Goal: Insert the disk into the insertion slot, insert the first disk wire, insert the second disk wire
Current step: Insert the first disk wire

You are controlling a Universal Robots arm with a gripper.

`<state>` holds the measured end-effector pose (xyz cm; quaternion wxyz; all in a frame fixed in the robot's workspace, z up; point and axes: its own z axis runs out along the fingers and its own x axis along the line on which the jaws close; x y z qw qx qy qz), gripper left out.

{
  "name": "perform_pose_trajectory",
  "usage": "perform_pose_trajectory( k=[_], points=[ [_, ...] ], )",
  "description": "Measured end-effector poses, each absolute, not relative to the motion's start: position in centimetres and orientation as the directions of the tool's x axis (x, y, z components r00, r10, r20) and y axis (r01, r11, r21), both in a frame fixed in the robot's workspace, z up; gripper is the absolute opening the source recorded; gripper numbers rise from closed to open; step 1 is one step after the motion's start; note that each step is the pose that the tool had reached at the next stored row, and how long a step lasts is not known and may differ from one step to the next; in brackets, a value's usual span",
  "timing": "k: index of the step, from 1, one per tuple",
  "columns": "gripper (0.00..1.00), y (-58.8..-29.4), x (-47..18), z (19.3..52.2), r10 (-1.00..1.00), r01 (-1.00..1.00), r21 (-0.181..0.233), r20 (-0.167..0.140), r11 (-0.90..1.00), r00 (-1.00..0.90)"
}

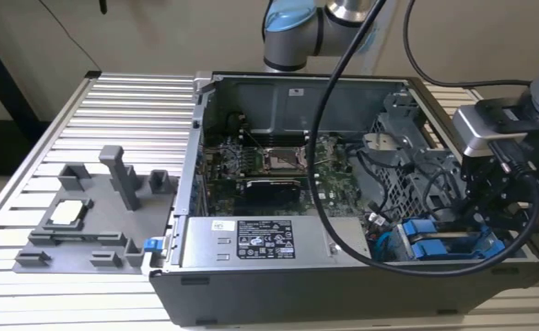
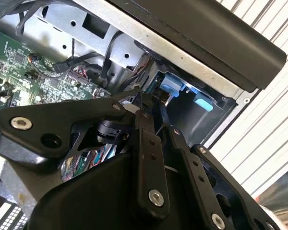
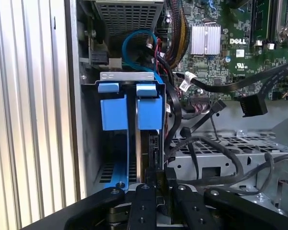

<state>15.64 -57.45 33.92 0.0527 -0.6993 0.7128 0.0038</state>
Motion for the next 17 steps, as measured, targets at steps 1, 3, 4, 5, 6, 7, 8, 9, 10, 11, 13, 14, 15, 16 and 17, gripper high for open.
perform_pose_trajectory(
  k=[1, 3, 4, 5, 6, 7, 8, 9, 10, 11, 13, 14, 15, 16, 17],
  points=[
    [0.19, -57.45, 15.64, 33.85, -0.997, -0.997, -0.068, -0.08, 0.023, -0.018],
    [0.19, -57.45, 15.64, 33.65, -0.997, -0.997, -0.069, -0.081, 0.026, -0.021],
    [0.19, -57.45, 15.64, 33.57, -0.997, -0.997, -0.068, -0.081, 0.028, -0.022],
    [0.19, -57.45, 15.64, 33.53, -0.997, -0.997, -0.068, -0.08, 0.029, -0.023],
    [0.19, -57.45, 15.64, 33.47, -0.996, -0.997, -0.068, -0.08, 0.03, -0.024],
    [0.19, -57.46, 15.64, 33.39, -0.996, -0.997, -0.068, -0.08, 0.031, -0.025],
    [0.19, -57.46, 15.64, 33.32, -0.996, -0.997, -0.068, -0.08, 0.032, -0.026],
    [0.19, -57.46, 15.63, 33.21, -0.997, -0.997, -0.068, -0.079, 0.032, -0.027],
    [0.19, -57.45, 15.63, 33.1, -0.997, -0.997, -0.068, -0.079, 0.033, -0.027],
    [0.19, -57.46, 15.63, 33.06, -0.997, -0.997, -0.068, -0.079, 0.033, -0.027],
    [0.19, -57.47, 15.63, 33.01, -0.996, -0.997, -0.068, -0.08, 0.033, -0.027],
    [0.19, -57.47, 15.63, 33.01, -0.996, -0.997, -0.068, -0.08, 0.033, -0.027],
    [0.19, -57.48, 15.63, 33.01, -0.996, -0.997, -0.068, -0.08, 0.033, -0.027],
    [0.19, -57.48, 15.63, 32.99, -0.996, -0.997, -0.068, -0.08, 0.033, -0.027],
    [0.2, -57.49, 15.63, 32.96, -0.996, -0.997, -0.068, -0.081, 0.033, -0.027]
  ],
)
